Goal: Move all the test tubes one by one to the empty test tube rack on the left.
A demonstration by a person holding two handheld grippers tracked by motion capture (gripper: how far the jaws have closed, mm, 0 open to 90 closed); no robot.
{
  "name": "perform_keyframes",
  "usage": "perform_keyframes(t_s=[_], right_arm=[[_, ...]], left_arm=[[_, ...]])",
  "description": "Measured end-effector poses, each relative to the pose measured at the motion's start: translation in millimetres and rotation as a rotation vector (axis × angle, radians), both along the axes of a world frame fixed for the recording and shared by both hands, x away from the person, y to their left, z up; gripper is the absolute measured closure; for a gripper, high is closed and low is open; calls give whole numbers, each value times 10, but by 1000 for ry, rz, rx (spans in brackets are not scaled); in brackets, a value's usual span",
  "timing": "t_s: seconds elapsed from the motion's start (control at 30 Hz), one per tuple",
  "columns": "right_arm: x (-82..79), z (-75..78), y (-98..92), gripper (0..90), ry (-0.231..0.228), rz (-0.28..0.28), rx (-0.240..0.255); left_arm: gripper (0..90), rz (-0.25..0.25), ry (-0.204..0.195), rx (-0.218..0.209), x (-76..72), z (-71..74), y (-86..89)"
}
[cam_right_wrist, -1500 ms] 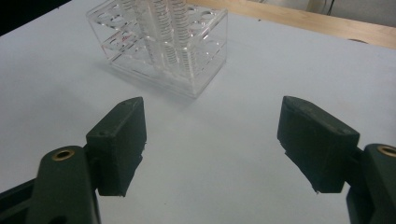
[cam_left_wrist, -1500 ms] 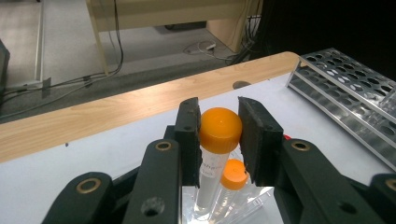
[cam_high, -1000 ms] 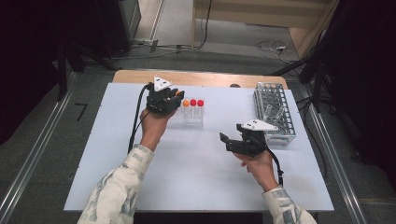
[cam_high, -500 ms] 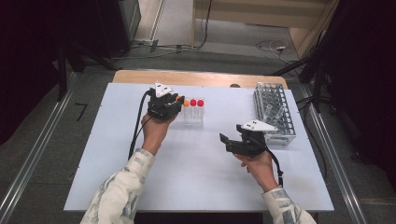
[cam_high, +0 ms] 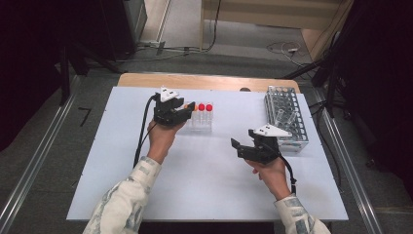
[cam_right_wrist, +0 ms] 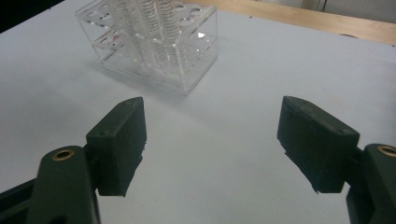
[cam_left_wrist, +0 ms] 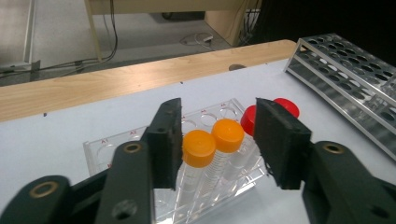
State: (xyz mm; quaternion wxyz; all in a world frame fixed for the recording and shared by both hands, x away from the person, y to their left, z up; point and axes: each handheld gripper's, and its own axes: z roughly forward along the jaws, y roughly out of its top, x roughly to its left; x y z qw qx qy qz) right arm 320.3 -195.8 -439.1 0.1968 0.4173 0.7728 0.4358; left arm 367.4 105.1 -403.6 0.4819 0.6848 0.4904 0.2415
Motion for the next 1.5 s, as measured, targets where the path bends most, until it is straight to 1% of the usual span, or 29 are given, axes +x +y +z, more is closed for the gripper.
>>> perform_keyframes(t_s=[0.07, 0.17, 0.27, 0.4, 0.47, 0.53, 0.6, 0.63, 0.7, 0.77, 0.9, 0.97, 1.1, 1.17, 1.3, 1.4, 1.5], right_arm=[[7, 12, -39, 222, -3, -11, 3], [16, 42, -131, 222, -9, -37, 5], [35, 94, -275, 224, -22, -76, 14], [72, 150, -464, 226, -51, -135, 2], [110, 179, -577, 229, -62, -173, -9], [163, 198, -686, 255, -72, -212, -13], [228, 200, -777, 268, -79, -249, -23], [272, 192, -825, 273, -75, -269, -27], [336, 162, -884, 291, -81, -295, -36], [385, 129, -906, 314, -88, -314, -50], [496, 64, -890, 420, -88, -334, -76], [548, 37, -874, 485, -75, -344, -77], [659, -17, -856, 566, -58, -375, -90], [708, -29, -865, 602, -51, -394, -88], [755, -24, -876, 656, -39, -413, -89], [794, -12, -872, 664, -17, -408, -97], [830, -5, -860, 694, -3, -406, -116]], left_arm=[[426, -2, 2, -7, -23, 8, -2], [305, 14, -4, -8, -66, 19, -2], [233, 22, -4, -10, -102, 26, 3], [230, 13, -8, -17, -148, 32, 11], [230, 8, -11, -12, -171, 39, 13], [230, 3, -12, -11, -187, 47, 12], [230, 2, -16, -14, -201, 51, 7], [231, 1, -17, -15, -205, 52, 3], [232, 2, -24, -12, -217, 52, -2], [233, -1, -23, -11, -222, 52, -8], [234, -8, -26, -13, -235, 59, -23], [234, -11, -27, -12, -241, 58, -28], [236, -15, -25, -10, -247, 59, -34], [237, -17, -25, -13, -254, 60, -37], [239, -22, -25, -13, -262, 57, -40], [240, -25, -25, -16, -263, 53, -50], [240, -28, -25, -20, -267, 46, -55]])
